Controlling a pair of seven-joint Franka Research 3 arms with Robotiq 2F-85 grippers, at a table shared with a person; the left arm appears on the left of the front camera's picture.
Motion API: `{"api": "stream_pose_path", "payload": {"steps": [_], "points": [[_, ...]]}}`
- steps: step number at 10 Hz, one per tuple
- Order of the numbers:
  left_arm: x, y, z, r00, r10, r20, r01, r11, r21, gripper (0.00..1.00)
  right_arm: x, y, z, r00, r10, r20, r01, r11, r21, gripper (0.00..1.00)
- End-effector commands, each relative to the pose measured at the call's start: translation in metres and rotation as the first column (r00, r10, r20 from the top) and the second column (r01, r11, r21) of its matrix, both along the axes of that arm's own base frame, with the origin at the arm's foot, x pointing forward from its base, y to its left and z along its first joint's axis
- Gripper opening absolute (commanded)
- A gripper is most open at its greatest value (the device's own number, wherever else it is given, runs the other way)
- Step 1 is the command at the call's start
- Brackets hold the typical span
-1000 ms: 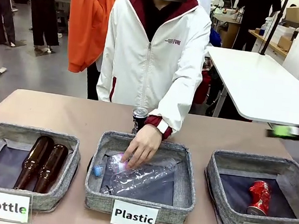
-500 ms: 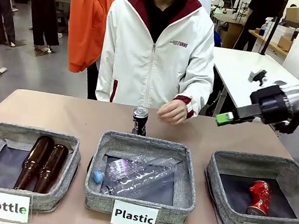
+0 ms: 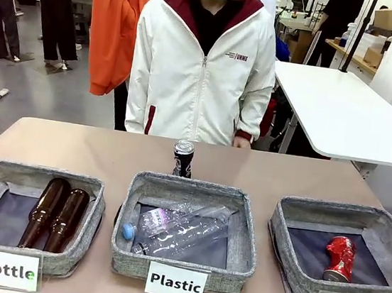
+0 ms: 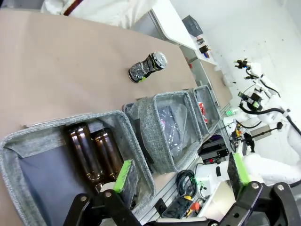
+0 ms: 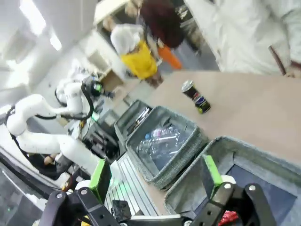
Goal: Sort the can waste into the basket.
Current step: Pick up the can waste from the table and place it in the right Fabric basket.
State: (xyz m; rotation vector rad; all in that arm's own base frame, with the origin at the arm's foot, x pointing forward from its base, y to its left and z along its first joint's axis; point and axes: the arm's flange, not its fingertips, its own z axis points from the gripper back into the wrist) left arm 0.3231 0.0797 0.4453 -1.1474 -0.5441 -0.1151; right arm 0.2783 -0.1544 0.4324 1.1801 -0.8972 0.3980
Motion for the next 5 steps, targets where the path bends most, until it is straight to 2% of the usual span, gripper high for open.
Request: {"api": "stream_pose_path", "payload": {"steps": [1,3,5], "points": [[-0.002,0.002,0.002,1.000,-0.003,-0.012,0.003,1.000,0.002,1.00,0.016,0.020,-0.012,0.999,0.034,0.027,-0.033,0.999,-0.036,1.00],[-0.002,0.002,0.002,1.000,-0.003,-0.012,0.003,1.000,0.002,1.00,0.053,0.061,-0.006,0.995,0.103,0.011,-0.100,0.985,-0.139,1.00],[-0.002,0.002,0.002,1.000,-0.003,-0.012,0.003,1.000,0.002,1.00,0.106,0.136,0.006,0.976,0.215,-0.029,-0.213,0.929,-0.302,1.00]]}}
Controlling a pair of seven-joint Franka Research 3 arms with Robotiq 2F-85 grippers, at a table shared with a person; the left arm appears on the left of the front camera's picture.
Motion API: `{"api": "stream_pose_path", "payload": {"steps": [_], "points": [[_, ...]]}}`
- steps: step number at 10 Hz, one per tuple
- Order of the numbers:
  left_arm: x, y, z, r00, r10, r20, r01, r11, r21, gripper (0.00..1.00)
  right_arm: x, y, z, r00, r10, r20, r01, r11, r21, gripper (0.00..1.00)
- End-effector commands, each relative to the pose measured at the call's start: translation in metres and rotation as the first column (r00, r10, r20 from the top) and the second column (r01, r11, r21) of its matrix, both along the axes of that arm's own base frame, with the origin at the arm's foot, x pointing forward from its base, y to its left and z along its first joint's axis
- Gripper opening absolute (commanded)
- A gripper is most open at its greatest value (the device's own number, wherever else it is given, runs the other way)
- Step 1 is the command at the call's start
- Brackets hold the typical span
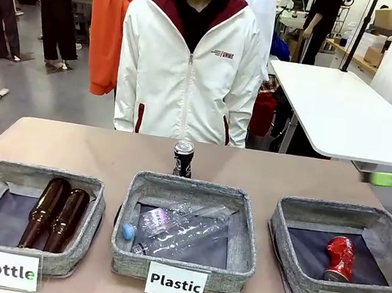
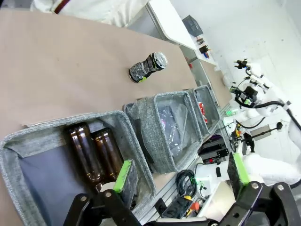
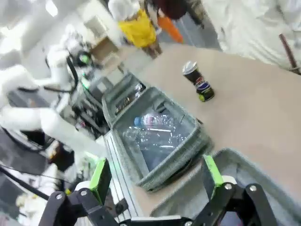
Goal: Sort the can waste into the basket.
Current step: Pick up the can waste from the table and place it in the right Fabric basket.
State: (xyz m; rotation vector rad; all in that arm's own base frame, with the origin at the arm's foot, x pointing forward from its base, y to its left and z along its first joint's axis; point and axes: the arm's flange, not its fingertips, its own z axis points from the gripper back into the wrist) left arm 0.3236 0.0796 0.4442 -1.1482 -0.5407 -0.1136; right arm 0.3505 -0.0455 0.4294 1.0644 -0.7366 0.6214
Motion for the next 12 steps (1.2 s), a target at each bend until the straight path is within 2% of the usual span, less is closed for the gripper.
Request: {"api": "stream_pose_path", "payload": {"steps": [1,2,3,4,5,6,8,9,10,12], "points": [[-0.002,0.002,0.003,1.000,-0.003,-0.009,0.003,1.000,0.003,1.00,0.065,0.076,0.012,0.997,0.075,0.018,-0.071,0.985,-0.160,1.00],[-0.002,0.002,0.003,1.000,-0.003,-0.009,0.003,1.000,0.003,1.00,0.091,0.115,0.007,0.998,0.060,0.037,-0.049,0.969,-0.242,1.00],[-0.002,0.002,0.003,1.000,-0.003,-0.009,0.003,1.000,0.003,1.00,0.108,0.148,-0.002,0.993,0.099,0.061,-0.079,0.959,-0.273,1.00],[-0.002,0.002,0.003,1.000,-0.003,-0.009,0.003,1.000,0.003,1.00,0.120,0.177,-0.012,0.989,0.143,0.032,-0.125,0.937,-0.326,1.00],[-0.002,0.002,0.003,1.000,-0.003,-0.009,0.003,1.000,0.003,1.00,0.118,0.184,-0.020,0.959,0.233,-0.162,-0.270,0.926,-0.263,1.00],[-0.002,0.002,0.003,1.000,-0.003,-0.009,0.003,1.000,0.003,1.00,0.095,0.177,0.000,0.987,0.147,0.063,-0.124,0.951,-0.282,1.00],[-0.002,0.002,0.003,1.000,-0.003,-0.009,0.003,1.000,0.003,1.00,0.095,0.177,0.000,0.987,0.147,0.063,-0.124,0.951,-0.282,1.00],[-0.002,0.002,0.003,1.000,-0.003,-0.009,0.003,1.000,0.003,1.00,0.111,0.189,-0.016,0.985,0.174,-0.004,-0.168,0.942,-0.292,1.00],[-0.002,0.002,0.003,1.000,-0.003,-0.009,0.003,1.000,0.003,1.00,0.138,0.191,-0.019,0.981,0.187,0.047,-0.162,0.932,-0.325,1.00],[-0.002,0.002,0.003,1.000,-0.003,-0.009,0.003,1.000,0.003,1.00,0.177,0.200,-0.031,0.940,0.280,0.197,-0.203,0.919,-0.338,1.00]]}}
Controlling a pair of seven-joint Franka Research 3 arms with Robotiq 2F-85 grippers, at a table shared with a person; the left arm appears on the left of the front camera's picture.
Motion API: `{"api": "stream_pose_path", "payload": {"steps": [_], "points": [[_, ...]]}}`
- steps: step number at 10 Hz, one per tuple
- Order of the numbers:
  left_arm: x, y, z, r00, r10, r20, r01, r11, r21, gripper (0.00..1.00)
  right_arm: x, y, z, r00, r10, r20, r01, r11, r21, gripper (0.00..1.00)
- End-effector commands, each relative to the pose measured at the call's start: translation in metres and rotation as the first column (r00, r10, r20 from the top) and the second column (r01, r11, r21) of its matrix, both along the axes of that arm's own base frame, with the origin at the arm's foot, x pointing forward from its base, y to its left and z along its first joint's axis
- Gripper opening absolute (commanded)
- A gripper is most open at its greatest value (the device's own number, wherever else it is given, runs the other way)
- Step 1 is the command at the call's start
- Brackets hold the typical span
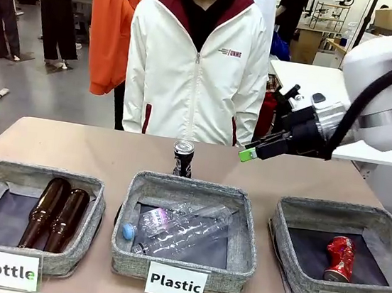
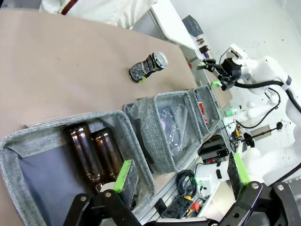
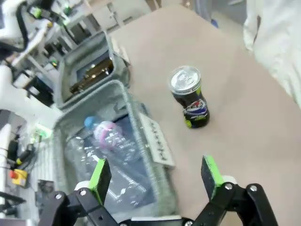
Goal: Sort the can waste into the basket.
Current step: Pick up the can waste from the table and place it in the right Fabric basket.
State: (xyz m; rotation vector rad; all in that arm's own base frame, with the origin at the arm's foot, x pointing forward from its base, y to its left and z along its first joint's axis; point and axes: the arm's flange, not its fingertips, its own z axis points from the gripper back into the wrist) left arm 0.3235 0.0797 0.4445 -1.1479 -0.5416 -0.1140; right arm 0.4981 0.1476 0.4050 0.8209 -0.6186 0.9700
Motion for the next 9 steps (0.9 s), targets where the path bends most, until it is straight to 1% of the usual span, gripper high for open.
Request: {"api": "stream_pose_path", "payload": {"steps": [1,2,3,4,6,8,9], "points": [[-0.002,0.002,0.003,1.000,-0.003,-0.010,0.003,1.000,0.002,1.00,0.037,0.015,-0.013,0.984,0.114,0.139,-0.115,0.993,0.003,1.00],[-0.002,0.002,0.003,1.000,-0.003,-0.010,0.003,1.000,0.002,1.00,0.056,0.027,-0.022,0.974,0.118,0.193,-0.116,0.993,-0.025,1.00],[-0.002,0.002,0.003,1.000,-0.003,-0.010,0.003,1.000,0.002,1.00,0.078,0.036,-0.033,0.971,0.151,0.186,-0.145,0.988,-0.044,1.00],[-0.002,0.002,0.003,1.000,-0.003,-0.010,0.003,1.000,0.002,1.00,0.093,0.048,-0.047,0.962,0.200,0.184,-0.187,0.979,-0.087,1.00],[-0.002,0.002,0.003,1.000,-0.003,-0.010,0.003,1.000,0.002,1.00,0.104,0.068,-0.071,0.928,0.329,0.173,-0.308,0.942,-0.134,1.00],[-0.002,0.002,0.003,1.000,-0.003,-0.010,0.003,1.000,0.002,1.00,0.116,0.083,-0.090,0.916,0.354,0.187,-0.335,0.934,-0.125,1.00],[-0.002,0.002,0.003,1.000,-0.003,-0.010,0.003,1.000,0.002,1.00,0.116,0.094,-0.101,0.903,0.380,0.199,-0.363,0.924,-0.118,1.00]]}}
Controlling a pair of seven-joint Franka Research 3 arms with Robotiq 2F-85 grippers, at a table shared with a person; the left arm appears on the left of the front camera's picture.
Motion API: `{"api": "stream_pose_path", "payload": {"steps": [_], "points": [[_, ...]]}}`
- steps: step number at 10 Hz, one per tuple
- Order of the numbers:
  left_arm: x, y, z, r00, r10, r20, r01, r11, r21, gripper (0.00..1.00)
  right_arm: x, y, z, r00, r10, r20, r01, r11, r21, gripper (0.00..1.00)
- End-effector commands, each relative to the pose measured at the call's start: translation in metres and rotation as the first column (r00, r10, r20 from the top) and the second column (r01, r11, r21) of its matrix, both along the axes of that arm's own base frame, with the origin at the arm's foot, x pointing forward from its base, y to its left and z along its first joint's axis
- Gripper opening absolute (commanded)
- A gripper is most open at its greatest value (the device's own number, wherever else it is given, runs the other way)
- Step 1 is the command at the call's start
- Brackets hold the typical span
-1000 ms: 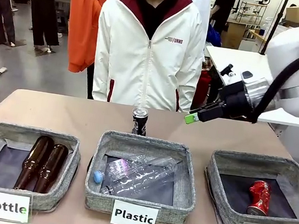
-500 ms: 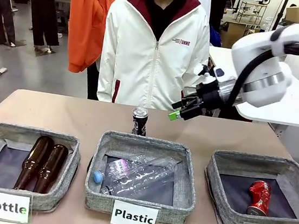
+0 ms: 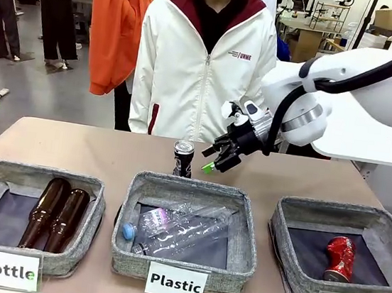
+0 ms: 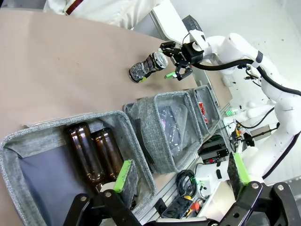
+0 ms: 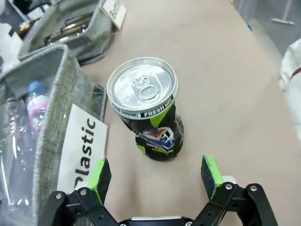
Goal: Sort the can waste into the basket.
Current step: Pick up the can waste from the table and place it in the right Fabric basket.
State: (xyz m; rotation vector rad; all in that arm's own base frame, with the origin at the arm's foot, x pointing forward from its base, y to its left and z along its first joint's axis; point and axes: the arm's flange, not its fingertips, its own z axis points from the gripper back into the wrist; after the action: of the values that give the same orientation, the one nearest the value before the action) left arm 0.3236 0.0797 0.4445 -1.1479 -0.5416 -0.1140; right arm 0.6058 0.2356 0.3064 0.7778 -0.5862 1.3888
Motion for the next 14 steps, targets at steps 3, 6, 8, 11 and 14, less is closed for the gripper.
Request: {"api": "stream_pose_path", "payload": {"steps": [3,6,8,11,14], "points": [[-0.002,0.002,0.003,1.000,-0.003,-0.010,0.003,1.000,0.002,1.00,0.006,0.029,-0.021,0.996,0.075,0.044,-0.077,0.996,0.052,1.00],[-0.002,0.002,0.003,1.000,-0.003,-0.010,0.003,1.000,0.002,1.00,0.006,0.040,-0.023,0.997,0.081,-0.010,-0.077,0.974,0.212,1.00],[-0.002,0.002,0.003,1.000,-0.003,-0.010,0.003,1.000,0.002,1.00,0.008,0.041,-0.023,0.993,0.098,-0.064,-0.073,0.945,0.320,1.00],[-0.002,0.002,0.003,1.000,-0.003,-0.010,0.003,1.000,0.002,1.00,0.006,0.040,-0.024,0.991,0.110,-0.079,-0.081,0.950,0.301,0.41],[-0.002,0.002,0.003,1.000,-0.003,-0.010,0.003,1.000,0.002,1.00,0.005,0.040,-0.026,0.993,0.088,-0.075,-0.064,0.958,0.279,0.36]]}}
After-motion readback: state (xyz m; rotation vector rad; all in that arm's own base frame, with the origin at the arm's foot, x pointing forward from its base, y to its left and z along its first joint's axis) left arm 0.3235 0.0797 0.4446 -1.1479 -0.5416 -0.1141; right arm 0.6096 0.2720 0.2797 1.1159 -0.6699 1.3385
